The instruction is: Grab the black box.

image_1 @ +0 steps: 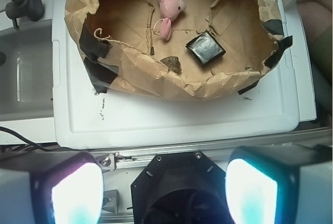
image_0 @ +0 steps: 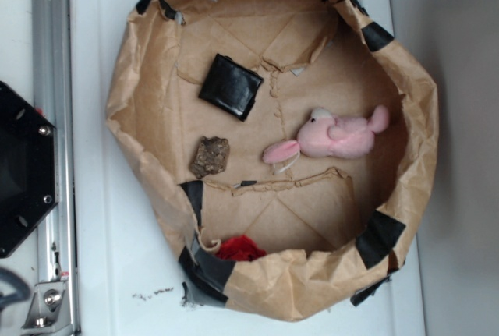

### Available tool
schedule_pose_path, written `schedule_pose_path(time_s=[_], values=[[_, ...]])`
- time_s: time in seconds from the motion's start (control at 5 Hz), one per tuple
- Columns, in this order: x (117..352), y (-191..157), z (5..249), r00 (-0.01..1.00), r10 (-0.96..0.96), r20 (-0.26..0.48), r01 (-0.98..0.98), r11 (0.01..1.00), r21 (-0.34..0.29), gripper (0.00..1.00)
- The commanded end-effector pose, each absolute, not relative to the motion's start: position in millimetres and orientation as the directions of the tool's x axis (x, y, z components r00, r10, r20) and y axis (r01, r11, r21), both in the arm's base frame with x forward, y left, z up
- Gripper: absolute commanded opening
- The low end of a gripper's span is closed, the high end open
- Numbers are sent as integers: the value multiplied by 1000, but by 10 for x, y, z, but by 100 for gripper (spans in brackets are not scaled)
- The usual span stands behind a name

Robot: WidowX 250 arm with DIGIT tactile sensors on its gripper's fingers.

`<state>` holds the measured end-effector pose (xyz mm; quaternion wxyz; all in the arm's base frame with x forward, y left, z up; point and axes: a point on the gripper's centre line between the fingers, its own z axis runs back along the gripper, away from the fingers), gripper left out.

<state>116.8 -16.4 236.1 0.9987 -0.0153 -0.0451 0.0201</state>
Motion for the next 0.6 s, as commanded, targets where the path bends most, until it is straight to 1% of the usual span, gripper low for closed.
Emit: schedule_pose_path(time_s=[0.0,0.2,0.4], values=[[1168,-164,2361,995,42,89,-39,999,-32,100],[1636,-264,2353,973,191,128,-187,981,-46,100],[2040,-225,2245,920,365,141,-364,931,-38,100]])
